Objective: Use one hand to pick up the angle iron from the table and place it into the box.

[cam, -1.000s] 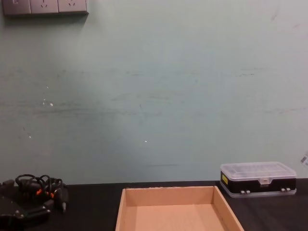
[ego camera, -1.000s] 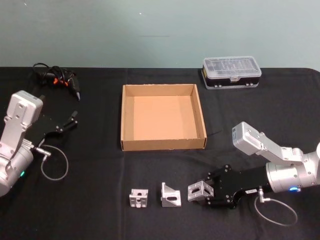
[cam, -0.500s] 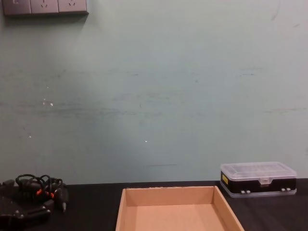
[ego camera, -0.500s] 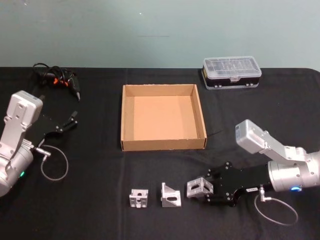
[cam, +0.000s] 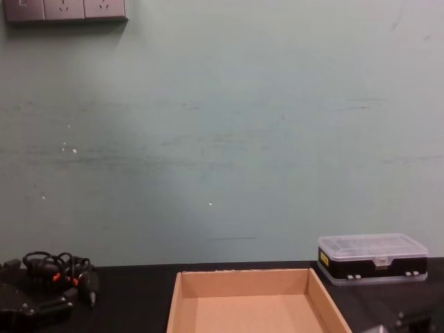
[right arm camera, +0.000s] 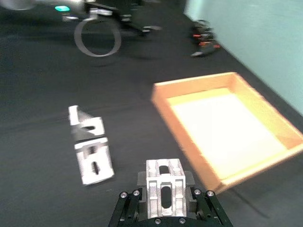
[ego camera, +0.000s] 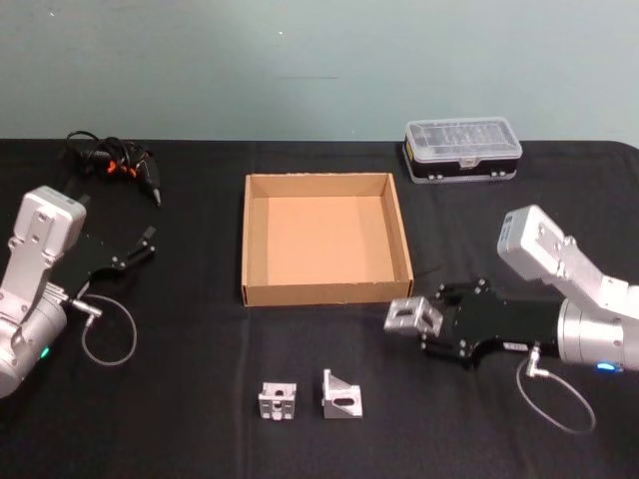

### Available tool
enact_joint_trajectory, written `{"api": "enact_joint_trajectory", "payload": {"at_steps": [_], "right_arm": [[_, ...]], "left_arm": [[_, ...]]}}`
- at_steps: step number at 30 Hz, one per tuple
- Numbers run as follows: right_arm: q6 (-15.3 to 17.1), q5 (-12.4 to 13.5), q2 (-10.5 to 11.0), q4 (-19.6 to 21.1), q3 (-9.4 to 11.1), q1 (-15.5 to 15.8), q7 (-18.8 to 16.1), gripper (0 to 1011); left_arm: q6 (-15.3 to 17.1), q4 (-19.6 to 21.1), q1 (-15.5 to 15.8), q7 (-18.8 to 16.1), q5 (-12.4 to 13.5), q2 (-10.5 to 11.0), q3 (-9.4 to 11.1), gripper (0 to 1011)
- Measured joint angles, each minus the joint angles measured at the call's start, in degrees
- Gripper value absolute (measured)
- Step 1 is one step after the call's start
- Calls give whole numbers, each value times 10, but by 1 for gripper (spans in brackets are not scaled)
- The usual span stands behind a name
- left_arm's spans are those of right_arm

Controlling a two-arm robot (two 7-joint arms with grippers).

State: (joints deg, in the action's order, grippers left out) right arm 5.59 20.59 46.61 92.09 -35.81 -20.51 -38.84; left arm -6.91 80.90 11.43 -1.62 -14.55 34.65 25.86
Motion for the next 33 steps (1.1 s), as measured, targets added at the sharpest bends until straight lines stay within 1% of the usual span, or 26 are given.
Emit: {"api": "enact_joint_trajectory", "payload": {"at_steps": [1,4,5,8,9,11,12,13,14,15,16,17,18,19,20,22,23,24,25,28,29,31,32,33], "right_arm": [[11,-2,-2,7,8,5,19,452],[31,-8,-11,13,20,10,52,452],[40,-10,-19,14,26,12,69,452],[52,-15,-33,13,33,12,92,453],[59,-19,-43,10,36,11,105,452],[63,-23,-52,7,37,9,114,453],[68,-28,-63,2,37,5,122,452],[68,-28,-63,2,37,5,122,452],[75,-36,-79,-9,37,-3,131,453],[75,-36,-79,-9,37,-3,131,452],[79,-40,-91,-17,36,-9,135,452],[80,-42,-96,-22,36,-12,136,452],[84,-47,-107,-31,33,-18,139,452],[84,-47,-107,-31,33,-18,139,452],[87,-52,-116,-40,30,-25,139,452],[90,-57,-128,-52,28,-32,140,453],[92,-62,-139,-65,24,-40,139,452],[93,-65,-144,-72,22,-45,139,452],[94,-72,-154,-85,18,-52,139,452],[95,-80,-169,-107,15,-62,139,452],[95,-84,-178,-122,13,-69,139,452],[93,-88,-187,-136,12,-75,139,452],[92,-91,-196,-148,12,-81,139,452],[91,-92,-198,-152,11,-83,139,452]], "left_arm": [[0,0,0,0,0,0,0,1011],[0,0,0,0,0,0,0,1011],[0,0,0,0,0,0,0,1011],[0,0,0,0,0,0,0,1011],[0,0,0,0,0,0,0,1012],[0,0,0,0,0,0,0,1011],[0,0,0,0,0,0,0,1011],[0,0,0,0,0,0,0,1011],[0,0,0,0,0,0,0,1011],[0,0,0,0,0,0,0,1011],[0,0,0,0,0,0,0,1011],[0,0,0,0,0,0,0,1011],[0,0,0,0,0,0,0,1011],[0,0,0,0,0,0,0,1011],[0,0,0,0,0,0,0,1011],[0,0,0,0,0,0,0,1011],[0,0,0,0,0,0,0,1011],[0,0,0,0,0,0,0,1011],[0,0,0,0,0,0,0,1011],[0,0,0,0,0,0,0,1011],[0,0,0,0,0,0,0,1011],[0,0,0,0,0,0,0,1011],[0,0,0,0,0,0,0,1011],[0,0,0,0,0,0,0,1011]]}}
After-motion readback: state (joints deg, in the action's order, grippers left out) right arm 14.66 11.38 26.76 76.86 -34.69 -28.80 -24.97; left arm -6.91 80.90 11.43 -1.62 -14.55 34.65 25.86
